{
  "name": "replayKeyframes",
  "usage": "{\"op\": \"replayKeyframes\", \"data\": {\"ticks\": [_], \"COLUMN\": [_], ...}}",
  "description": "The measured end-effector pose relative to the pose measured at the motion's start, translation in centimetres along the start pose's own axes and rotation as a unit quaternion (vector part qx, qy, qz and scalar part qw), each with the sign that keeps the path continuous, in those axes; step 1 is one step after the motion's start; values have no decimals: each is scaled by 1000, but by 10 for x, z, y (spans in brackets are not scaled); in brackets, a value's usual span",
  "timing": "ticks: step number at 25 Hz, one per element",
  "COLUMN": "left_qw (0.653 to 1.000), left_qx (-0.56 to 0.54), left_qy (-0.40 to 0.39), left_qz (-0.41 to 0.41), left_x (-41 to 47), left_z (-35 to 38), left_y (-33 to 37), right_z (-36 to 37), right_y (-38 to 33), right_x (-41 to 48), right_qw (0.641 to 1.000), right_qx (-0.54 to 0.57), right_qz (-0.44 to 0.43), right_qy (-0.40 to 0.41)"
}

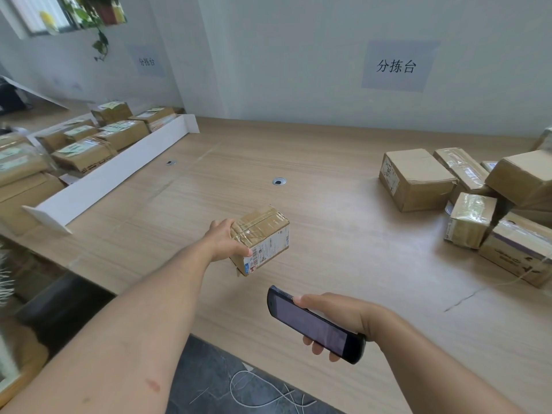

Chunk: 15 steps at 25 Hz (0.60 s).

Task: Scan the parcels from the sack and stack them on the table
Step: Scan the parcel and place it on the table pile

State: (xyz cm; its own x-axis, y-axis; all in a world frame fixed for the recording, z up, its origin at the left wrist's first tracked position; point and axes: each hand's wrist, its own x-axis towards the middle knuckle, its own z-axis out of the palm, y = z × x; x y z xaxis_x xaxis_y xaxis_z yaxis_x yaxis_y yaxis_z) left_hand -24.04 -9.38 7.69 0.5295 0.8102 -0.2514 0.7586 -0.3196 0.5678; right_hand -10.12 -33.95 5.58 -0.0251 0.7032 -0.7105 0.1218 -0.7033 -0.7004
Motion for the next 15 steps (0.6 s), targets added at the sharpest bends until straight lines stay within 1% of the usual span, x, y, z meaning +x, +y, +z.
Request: {"op": "replayKeyframes", "data": {"ticks": [4,6,9,12,15], "left_qw": [1000,999,996,990,982], "left_qx": [-3,-2,4,5,-19], "left_qy": [10,21,47,65,88], "left_qz": [-12,-26,-72,-124,-169], "left_x": [-11,-21,-43,-74,-106], "left_z": [0,-4,-16,-34,-52], "left_y": [-4,-12,-38,-74,-113], "right_z": [-2,-1,3,22,55], "right_y": [-1,-1,-9,-30,-52], "right_x": [-1,2,12,24,41], "right_qw": [1000,1000,999,998,996], "right_qx": [-9,-9,4,-3,-30], "right_qz": [-6,-18,-43,-53,-63], "right_qy": [-14,-6,3,-21,-54]}}
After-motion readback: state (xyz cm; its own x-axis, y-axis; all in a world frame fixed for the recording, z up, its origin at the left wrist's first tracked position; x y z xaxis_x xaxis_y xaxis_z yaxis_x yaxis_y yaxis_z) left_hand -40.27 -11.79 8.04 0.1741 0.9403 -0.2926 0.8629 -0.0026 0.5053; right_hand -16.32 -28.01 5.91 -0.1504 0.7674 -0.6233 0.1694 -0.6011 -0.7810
